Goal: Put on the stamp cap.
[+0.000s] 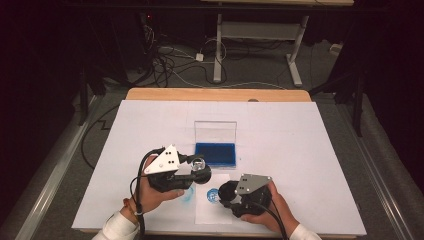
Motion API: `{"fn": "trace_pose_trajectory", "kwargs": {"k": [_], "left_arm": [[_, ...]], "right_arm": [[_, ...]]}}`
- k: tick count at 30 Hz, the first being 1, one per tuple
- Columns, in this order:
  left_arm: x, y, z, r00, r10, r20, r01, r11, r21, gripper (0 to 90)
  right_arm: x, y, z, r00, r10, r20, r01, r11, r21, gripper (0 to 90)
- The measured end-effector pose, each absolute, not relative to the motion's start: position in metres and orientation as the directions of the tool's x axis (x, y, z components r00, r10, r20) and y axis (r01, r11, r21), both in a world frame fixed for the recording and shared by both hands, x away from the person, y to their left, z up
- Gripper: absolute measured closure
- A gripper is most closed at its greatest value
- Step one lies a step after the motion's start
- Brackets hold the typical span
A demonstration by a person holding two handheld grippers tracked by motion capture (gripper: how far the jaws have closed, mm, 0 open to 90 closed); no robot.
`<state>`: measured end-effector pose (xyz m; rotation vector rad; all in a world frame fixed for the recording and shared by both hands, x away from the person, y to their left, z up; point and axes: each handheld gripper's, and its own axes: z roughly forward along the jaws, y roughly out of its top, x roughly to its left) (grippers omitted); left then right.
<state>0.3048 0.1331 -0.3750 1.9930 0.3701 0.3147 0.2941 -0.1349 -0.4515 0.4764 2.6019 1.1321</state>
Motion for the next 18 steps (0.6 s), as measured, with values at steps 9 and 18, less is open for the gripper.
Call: {"fn": "trace_pose_trajectory", "kwargs": {"k": [9, 18], "left_arm": [[0.305, 0.121, -0.380, 0.926, 0.375, 0.045, 0.124, -0.415, 0.901, 54.4], [0.308, 0.115, -0.385, 0.926, 0.376, 0.032, 0.133, -0.404, 0.905, 54.5]], "right_arm": [[0.302, -0.117, -0.447, -0.913, 0.397, -0.091, 0.187, 0.608, 0.772, 38.7], [0.308, -0.103, -0.438, -0.911, 0.407, -0.062, 0.181, 0.531, 0.828, 38.7]]}}
